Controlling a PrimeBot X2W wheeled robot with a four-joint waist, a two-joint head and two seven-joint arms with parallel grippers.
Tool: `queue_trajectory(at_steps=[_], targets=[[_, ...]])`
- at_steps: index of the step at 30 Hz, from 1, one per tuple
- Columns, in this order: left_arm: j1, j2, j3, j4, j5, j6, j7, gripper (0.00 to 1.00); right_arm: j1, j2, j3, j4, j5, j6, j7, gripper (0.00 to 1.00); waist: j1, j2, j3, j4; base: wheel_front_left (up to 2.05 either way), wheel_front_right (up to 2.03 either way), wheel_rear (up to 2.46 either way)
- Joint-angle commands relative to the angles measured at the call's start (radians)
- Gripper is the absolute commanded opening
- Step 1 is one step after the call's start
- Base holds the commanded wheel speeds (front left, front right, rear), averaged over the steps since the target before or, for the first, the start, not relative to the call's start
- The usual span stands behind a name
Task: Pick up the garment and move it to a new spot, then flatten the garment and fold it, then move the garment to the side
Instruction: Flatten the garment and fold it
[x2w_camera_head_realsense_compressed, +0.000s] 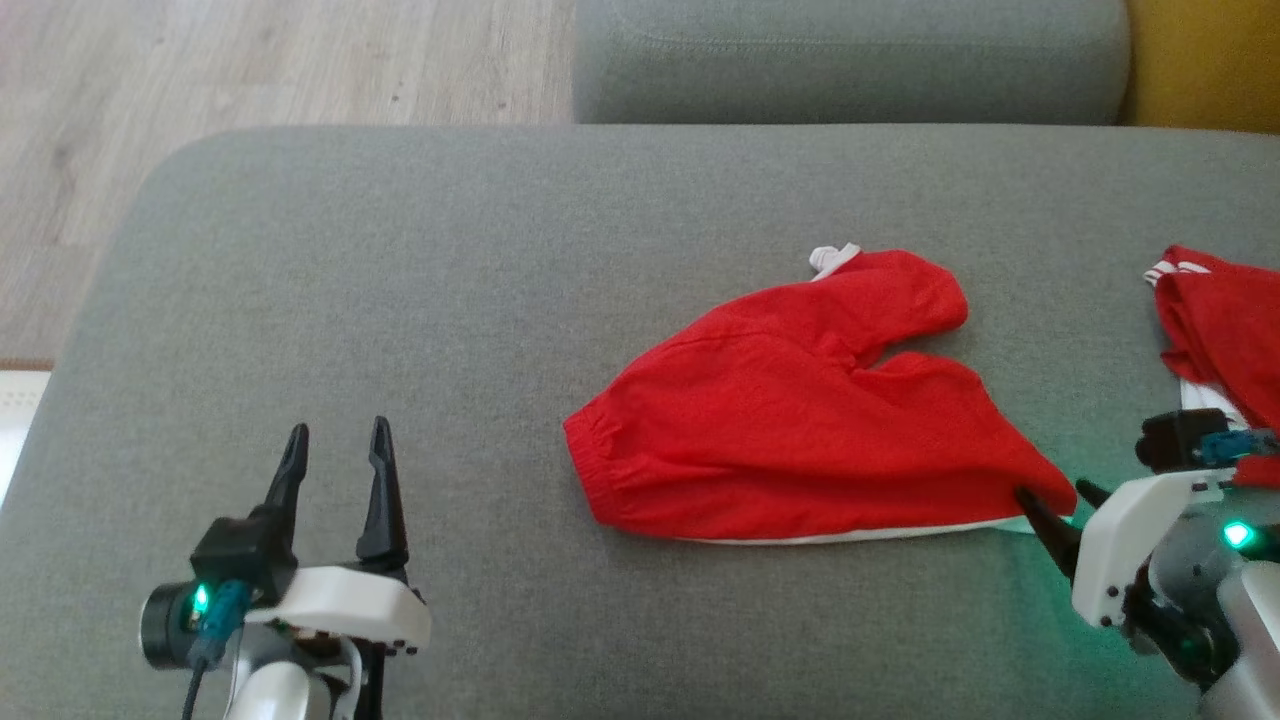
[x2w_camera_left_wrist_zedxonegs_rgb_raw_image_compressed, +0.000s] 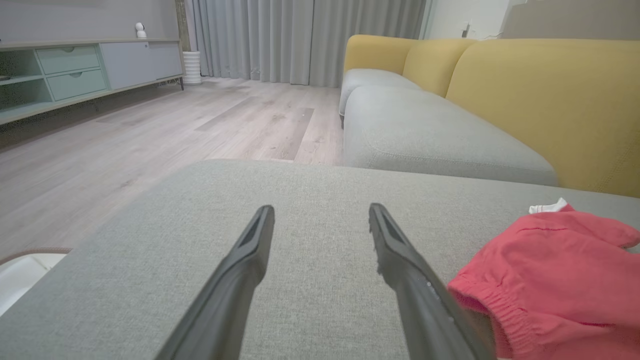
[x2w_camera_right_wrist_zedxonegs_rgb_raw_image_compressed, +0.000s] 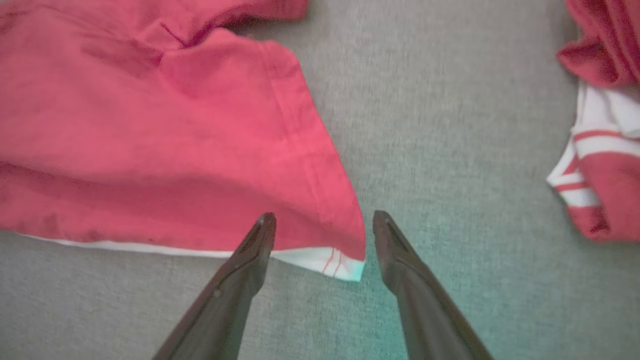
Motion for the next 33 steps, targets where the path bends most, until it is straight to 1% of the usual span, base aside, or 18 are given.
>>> queue_trajectory(at_steps=[1,5,10,14,18,22,33], targets=[[-0.045,0.004,0.044,-0.031,0.015,-0.004,-0.012,1.00,-0.009,-0.012,-0.014,-0.038,-0.019,0.007,-0.042,1.00,0.0000,0.0000,-0.013,-0.004,0.00,0.00,0.00],[-0.034,0.008,0.060,-0.036,0.016,-0.006,-0.012,1.00,0.001,0.019,-0.065,-0.096,-0.069,0.007,-0.176,1.00,0.0000,0.0000,-0.034,-0.019,0.00,0.00,0.00],[-0.026,0.008,0.072,-0.046,0.019,-0.010,-0.012,1.00,0.038,0.111,-0.155,-0.199,-0.146,0.007,-0.411,1.00,0.0000,0.0000,-0.050,-0.041,0.00,0.00,0.00],[-0.019,0.007,0.077,-0.049,0.019,-0.014,-0.012,1.00,0.092,0.181,-0.184,-0.249,-0.198,0.007,-0.548,1.00,0.0000,0.0000,-0.056,-0.056,0.00,0.00,0.00],[-0.013,0.005,0.082,-0.055,0.017,-0.019,-0.012,1.00,0.142,0.226,-0.197,-0.269,-0.238,0.007,-0.665,1.00,0.0000,0.0000,-0.059,-0.068,0.00,0.00,0.00],[-0.005,0.004,0.096,-0.078,0.011,-0.027,-0.012,1.00,0.168,0.242,-0.205,-0.279,-0.262,0.007,-0.710,1.00,0.0000,0.0000,-0.060,-0.080,0.00,0.00,0.00],[0.008,-0.004,0.097,-0.102,0.011,-0.040,-0.012,1.00,0.175,0.240,-0.234,-0.276,-0.277,0.007,-0.723,1.00,0.0000,0.0000,-0.054,-0.090,0.00,0.00,0.00]])
